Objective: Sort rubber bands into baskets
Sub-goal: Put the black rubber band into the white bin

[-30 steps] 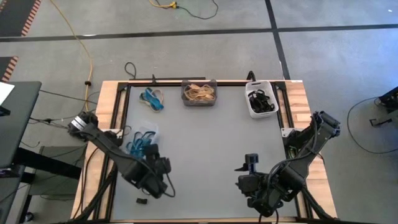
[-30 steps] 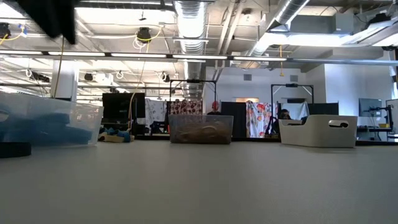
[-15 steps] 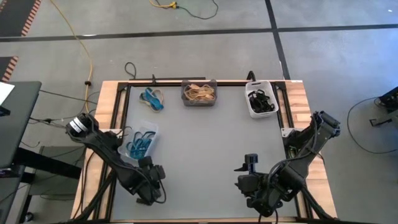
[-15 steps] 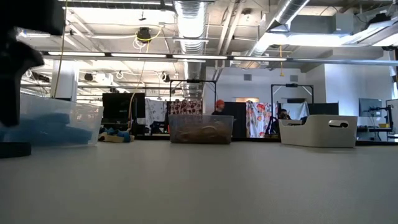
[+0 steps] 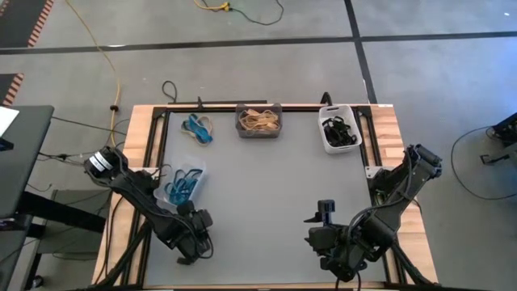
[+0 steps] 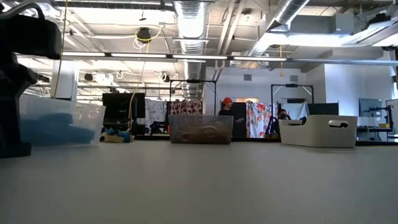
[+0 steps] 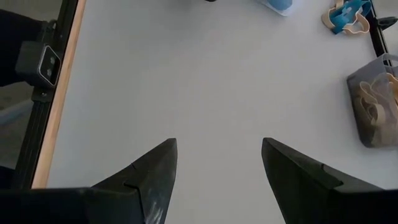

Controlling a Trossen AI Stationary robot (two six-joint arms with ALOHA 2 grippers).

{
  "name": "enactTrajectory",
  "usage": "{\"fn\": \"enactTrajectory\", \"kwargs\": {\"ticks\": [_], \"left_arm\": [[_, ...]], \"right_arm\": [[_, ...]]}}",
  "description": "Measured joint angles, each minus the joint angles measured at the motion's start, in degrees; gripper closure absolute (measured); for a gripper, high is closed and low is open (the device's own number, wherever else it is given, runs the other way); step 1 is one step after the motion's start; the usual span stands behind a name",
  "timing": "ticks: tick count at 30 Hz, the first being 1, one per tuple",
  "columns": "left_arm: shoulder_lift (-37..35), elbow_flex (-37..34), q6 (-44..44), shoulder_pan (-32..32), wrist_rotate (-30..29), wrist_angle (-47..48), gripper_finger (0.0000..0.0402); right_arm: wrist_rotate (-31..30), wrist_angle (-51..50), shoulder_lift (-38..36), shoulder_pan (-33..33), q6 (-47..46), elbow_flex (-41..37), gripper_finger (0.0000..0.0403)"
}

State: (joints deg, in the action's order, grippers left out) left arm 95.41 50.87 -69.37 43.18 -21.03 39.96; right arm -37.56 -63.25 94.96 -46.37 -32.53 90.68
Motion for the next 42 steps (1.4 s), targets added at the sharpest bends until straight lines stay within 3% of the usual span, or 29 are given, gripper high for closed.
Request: {"fn": "enactTrajectory", "kwargs": {"ticks": [4, 12, 14, 20, 34, 42], "left_arm": [[-0.11, -1.16, -0.07, 0.02, -0.24, -1.0, 0.025], [0.07, -1.31, 3.01, 0.0, -0.51, -1.53, 0.0378], [0.09, -1.31, 3.53, 0.0, -0.26, -1.56, 0.0395], [0.57, 2.76, 2.95, -0.14, 1.79, 3.84, 0.0397], [0.44, 15.98, 19.68, -0.14, -1.84, 6.89, 0.0401], [0.38, 23.1, 29.8, -1.73, -4.06, 7.83, 0.0401]], "right_arm": [[-0.02, 0.2, 0.0, 0.0, 0.0, -0.09, 0.0138], [-0.13, 0.94, 0.0, 0.0, 0.07, -0.09, 0.0138], [-0.13, 0.94, 0.0, 0.0, 0.13, -0.09, 0.0138], [-0.15, 0.95, 0.0, 0.0, 0.2, -0.09, 0.0138], [-0.41, 3.11, 0.04, 0.02, 1.88, -0.09, 0.0138], [-0.38, 9.41, 7.74, 1.45, 12.03, -0.11, 0.0138]]}}
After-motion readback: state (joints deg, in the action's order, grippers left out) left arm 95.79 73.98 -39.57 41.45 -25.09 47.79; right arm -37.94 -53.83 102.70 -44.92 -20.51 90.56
